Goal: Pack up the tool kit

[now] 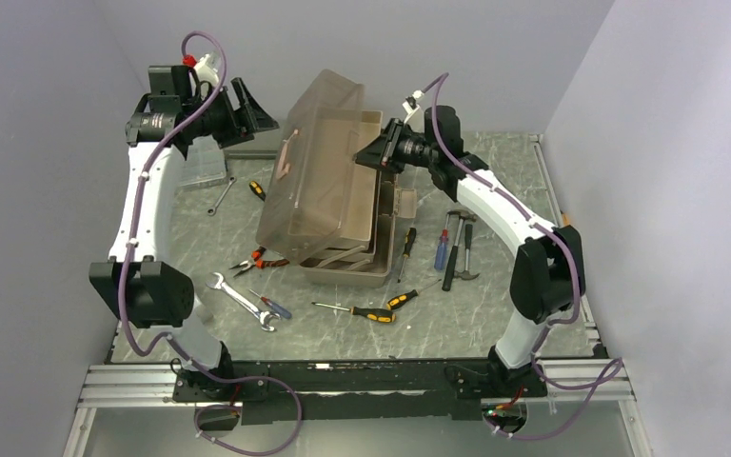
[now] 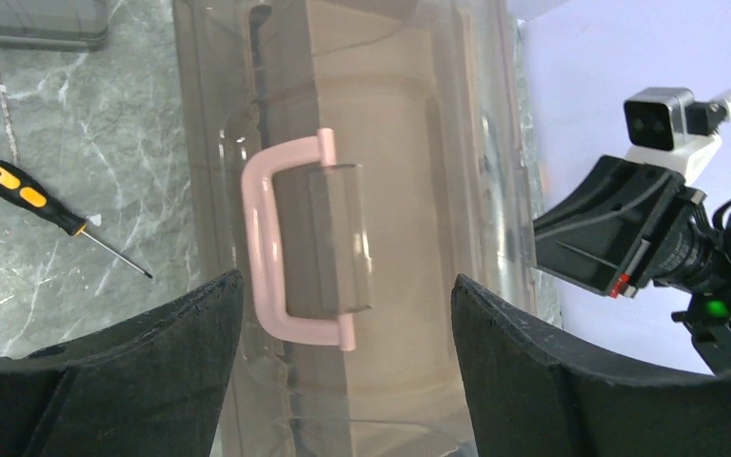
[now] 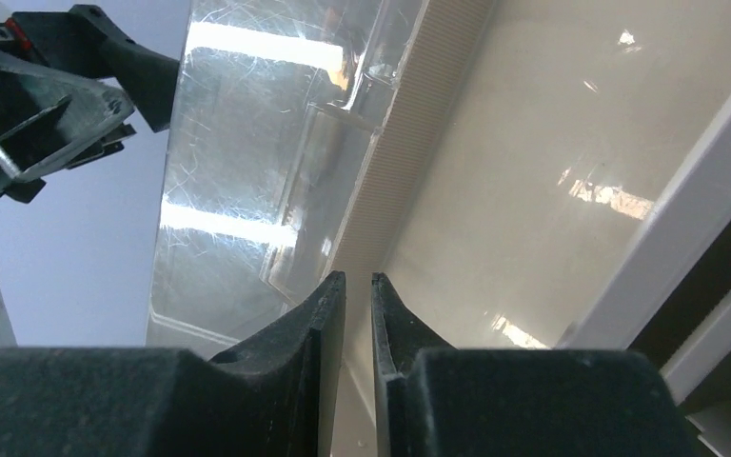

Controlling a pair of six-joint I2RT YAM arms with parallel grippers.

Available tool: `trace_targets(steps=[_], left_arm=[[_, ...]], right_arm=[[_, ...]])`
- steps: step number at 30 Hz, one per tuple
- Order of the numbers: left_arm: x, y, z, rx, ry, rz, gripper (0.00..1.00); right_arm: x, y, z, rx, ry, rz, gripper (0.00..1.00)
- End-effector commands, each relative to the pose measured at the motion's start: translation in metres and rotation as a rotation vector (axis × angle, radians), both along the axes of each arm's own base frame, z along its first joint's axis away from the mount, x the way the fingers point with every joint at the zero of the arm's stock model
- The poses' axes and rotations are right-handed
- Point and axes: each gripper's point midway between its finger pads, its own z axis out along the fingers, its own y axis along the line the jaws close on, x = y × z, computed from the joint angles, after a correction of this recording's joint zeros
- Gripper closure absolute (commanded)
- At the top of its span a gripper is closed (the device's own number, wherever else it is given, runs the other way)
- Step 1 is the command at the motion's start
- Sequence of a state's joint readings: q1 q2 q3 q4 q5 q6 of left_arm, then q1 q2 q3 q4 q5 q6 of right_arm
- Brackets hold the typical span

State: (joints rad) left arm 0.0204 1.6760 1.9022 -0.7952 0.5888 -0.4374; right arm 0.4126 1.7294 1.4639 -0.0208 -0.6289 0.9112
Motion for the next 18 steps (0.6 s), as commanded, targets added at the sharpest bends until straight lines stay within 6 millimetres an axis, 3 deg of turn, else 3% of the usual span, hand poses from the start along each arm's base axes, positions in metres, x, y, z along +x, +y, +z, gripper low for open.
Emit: trace_targets(steps=[1,6,12,15,18], left_arm=[[-0.024,-0.017,0.047,0.01,-0.121,-0.068,0.18],[-0.04,-0.021,0.057,0.053,-0.154,-0.07,0.17],[-0.077,-0.02,0.078,0.166,-0.277,-0.034,0.14],[-0.084,-0.017,0.072,0.248,-0.268,-0.012,0.13],[-0.078,-0.009,0.044,0.305,-0.206,0.011,0.1]], right_arm=[[-0.001,0.02,0.045,0.07,-0.114,0.054,0.8],[-0.001,0.033,0.052,0.075,-0.123,0.069,0.8],[-0.002,0.052,0.062,0.078,-0.142,0.097,0.8],[-0.004,0.061,0.063,0.083,-0.145,0.109,0.79],[-0.004,0.068,0.063,0.085,-0.145,0.118,0.79]])
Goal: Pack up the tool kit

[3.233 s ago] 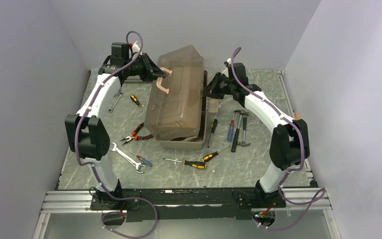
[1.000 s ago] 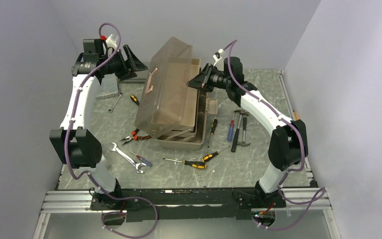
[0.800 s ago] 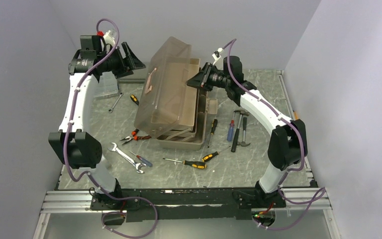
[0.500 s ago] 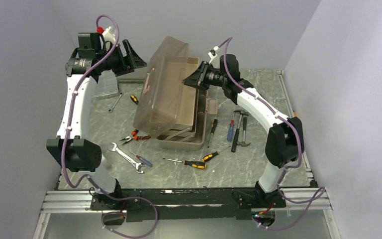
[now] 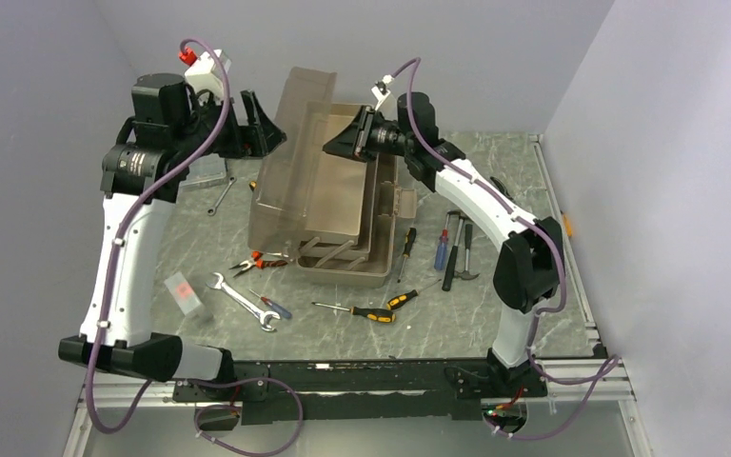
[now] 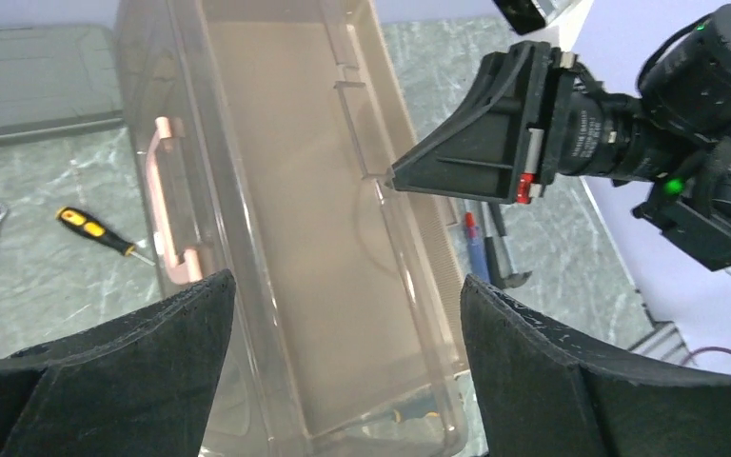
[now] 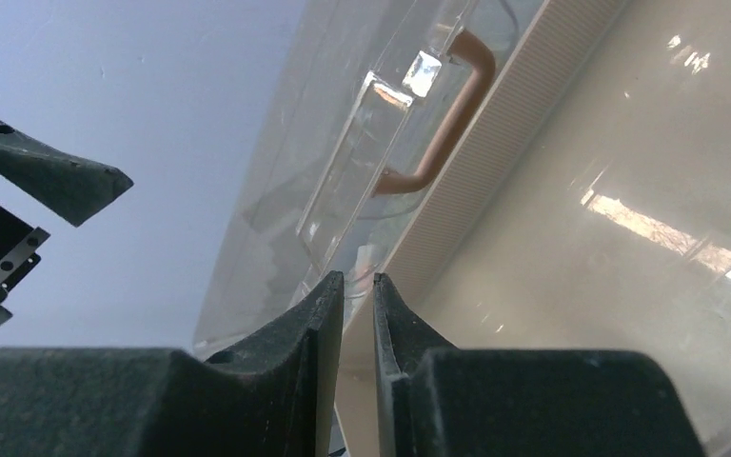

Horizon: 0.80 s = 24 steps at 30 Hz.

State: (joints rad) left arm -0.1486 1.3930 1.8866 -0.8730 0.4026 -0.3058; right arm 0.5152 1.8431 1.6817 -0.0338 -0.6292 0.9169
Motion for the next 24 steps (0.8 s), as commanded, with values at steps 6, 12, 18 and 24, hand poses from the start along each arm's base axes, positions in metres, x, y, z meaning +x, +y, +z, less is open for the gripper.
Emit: trace_targets(steps=[6,12,18,24], left_arm=[[0.024,0.047,-0.108,0.031,0.26,0.131,0.02],[0.025,0.055,-0.125,-0.209,0.312,0.047,0.01],[0.023,0.056,-0.11,-0.377,0.257,-0.017,0.01],[0.023,0.05,-0.104,-0.414,0.266,-0.068,0.05]], right_arm=[[-0.001,0.021,0.02,0.034,-0.045,0.03,0.78],[-0.001,0.025,0.022,0.035,-0.044,0.038,0.77],[0.001,0.033,0.018,0.015,-0.041,0.053,0.75],[0.016,-0.002,-0.004,-0.149,-0.036,-0.073,0.63]])
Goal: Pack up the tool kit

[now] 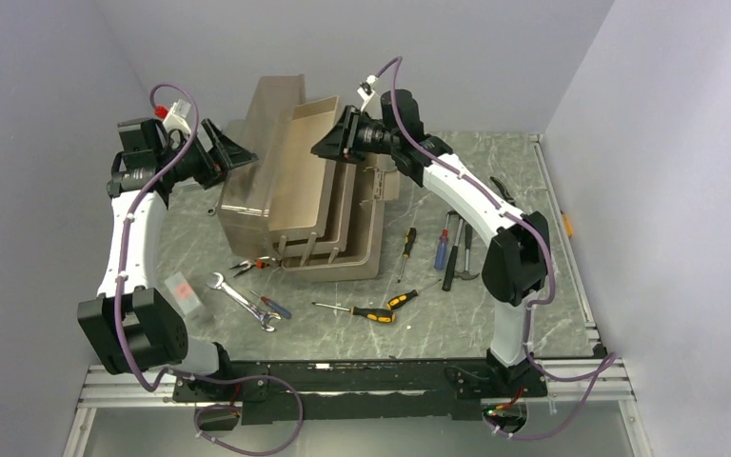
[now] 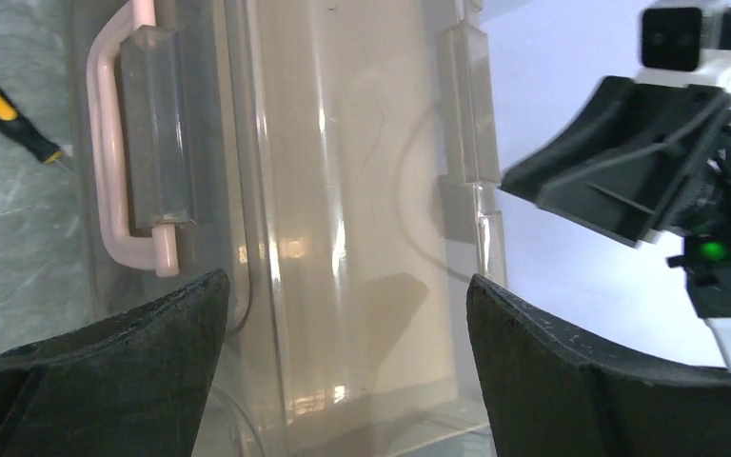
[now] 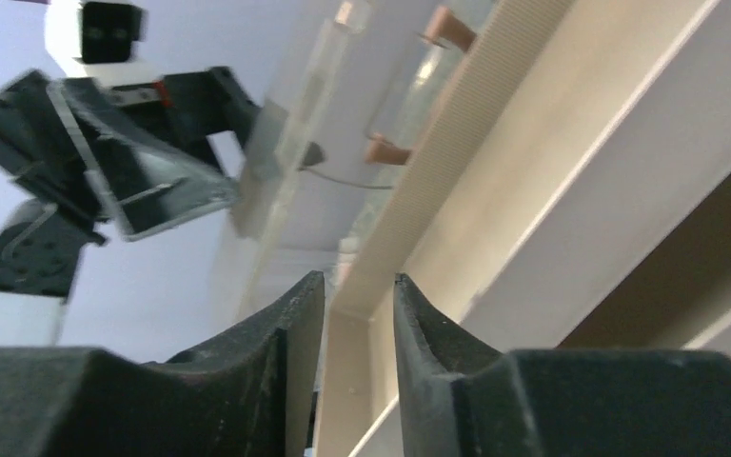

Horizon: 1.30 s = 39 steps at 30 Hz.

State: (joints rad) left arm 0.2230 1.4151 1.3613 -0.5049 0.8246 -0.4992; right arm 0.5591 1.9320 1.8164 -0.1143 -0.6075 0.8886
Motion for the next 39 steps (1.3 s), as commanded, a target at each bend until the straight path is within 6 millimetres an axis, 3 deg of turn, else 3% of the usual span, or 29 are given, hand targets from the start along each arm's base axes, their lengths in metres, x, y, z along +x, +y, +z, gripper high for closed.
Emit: trace_targets(steps=[1,7,10,13,19,25,30,33,39], left_arm=[[-0.014,-0.022,0.023,-0.081,-0.034,-0.113,0.06],[-0.014,-0.02,0.018,-0.061,-0.028,-0.11,0.07],[-0.013,-0.02,0.016,-0.049,-0.026,-0.108,0.08],[-0.011,-0.021,0.013,-0.028,-0.018,-0.111,0.08],[-0.01,-0.024,0.013,-0.02,-0.015,-0.118,0.09],[-0.012,-0.019,0.009,0.001,-0.008,-0.105,0.09],[-0.008,0.007,0.004,-0.022,-0.004,-0.042,0.09],[-0.004,0.016,-0.002,0.009,0.012,-0.011,0.09],[-0.001,0.033,-0.031,0.021,0.072,0.041,0.09]], right_arm=[[0.018,-0.043,-0.005,-0.16,-0.052,-0.141,0.6],[0.035,-0.143,-0.028,-0.328,-0.048,-0.389,0.42],[0.037,-0.177,-0.034,-0.382,-0.048,-0.447,0.38],[0.036,-0.197,-0.048,-0.432,-0.025,-0.477,0.35],[0.027,-0.202,-0.103,-0.504,0.079,-0.447,0.34],[0.025,-0.192,-0.143,-0.567,0.139,-0.413,0.34],[0.024,-0.174,-0.164,-0.644,0.157,-0.374,0.34],[0.026,-0.177,-0.175,-0.724,0.164,-0.392,0.37],[0.029,-0.19,-0.177,-0.823,0.144,-0.436,0.42]])
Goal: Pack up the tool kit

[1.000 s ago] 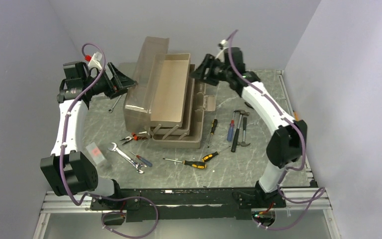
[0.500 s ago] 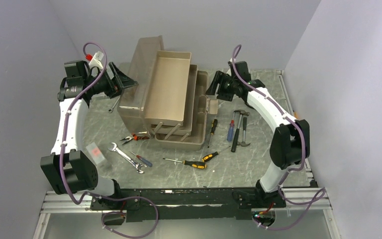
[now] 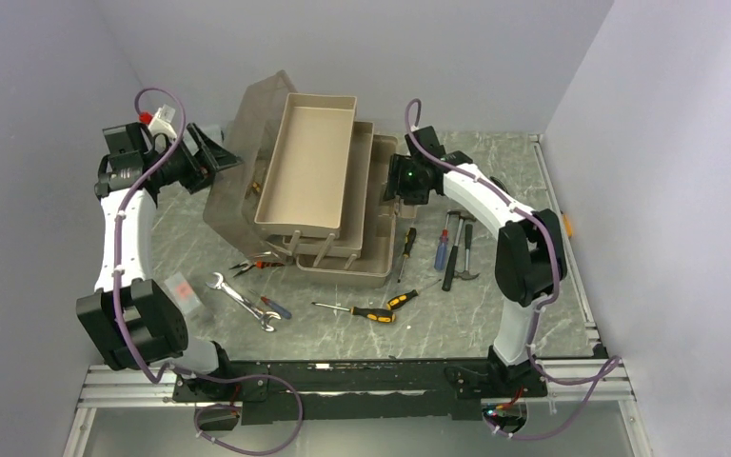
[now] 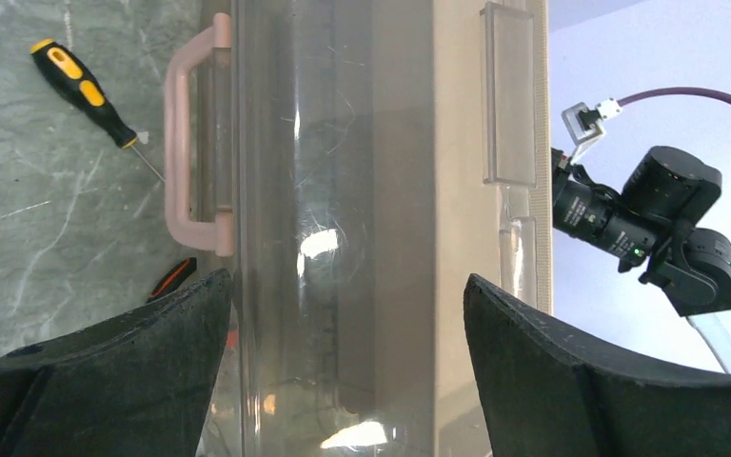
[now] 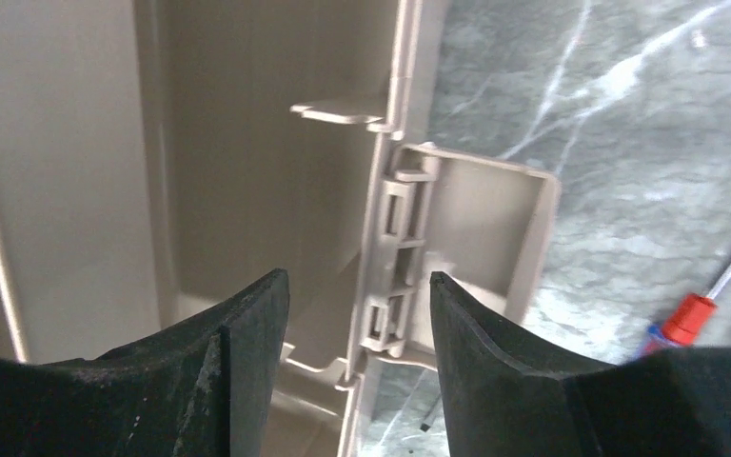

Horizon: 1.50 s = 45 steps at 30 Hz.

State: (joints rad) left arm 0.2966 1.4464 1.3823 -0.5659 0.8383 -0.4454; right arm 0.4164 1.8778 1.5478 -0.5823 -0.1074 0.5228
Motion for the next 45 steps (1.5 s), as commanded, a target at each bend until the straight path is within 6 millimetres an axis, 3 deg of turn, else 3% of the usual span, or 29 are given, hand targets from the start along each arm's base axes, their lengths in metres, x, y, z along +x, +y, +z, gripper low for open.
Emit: trace_targets(steps=[1,6,9,11,17,25,33,41,45], left_arm=[[-0.002,0.009,-0.024,0.004,0.041,0.007,0.09],[0.002,0.016,-0.044,0.019,0.088,0.025,0.09],[0.004,0.017,-0.054,0.013,0.109,0.028,0.09],[0.004,0.021,-0.061,0.032,0.129,0.04,0.09],[-0.001,0.03,-0.081,0.093,0.181,0.066,0.09],[0.004,0.024,-0.1,0.027,0.216,0.043,0.1],[0.014,0.031,-0.116,0.036,0.263,0.065,0.1],[0.041,0.037,-0.113,0.005,0.272,0.073,0.11],[0.044,0.047,-0.1,0.05,0.257,0.101,0.11]], right_arm=[[0.014,-0.021,0.019,-0.109,-0.07,-0.043,0.42],[0.03,-0.03,0.039,-0.178,-0.131,-0.054,0.4],[0.047,-0.028,0.057,-0.196,-0.161,-0.038,0.35],[0.054,-0.024,0.056,-0.188,-0.151,-0.017,0.34],[0.068,-0.019,0.037,-0.185,-0.111,-0.012,0.35],[0.092,-0.033,0.007,-0.197,-0.079,-0.036,0.43],[0.104,-0.034,0.004,-0.192,-0.095,-0.023,0.51],[0.111,-0.03,0.013,-0.177,-0.123,-0.018,0.5],[0.114,-0.029,0.025,-0.168,-0.138,-0.012,0.47]])
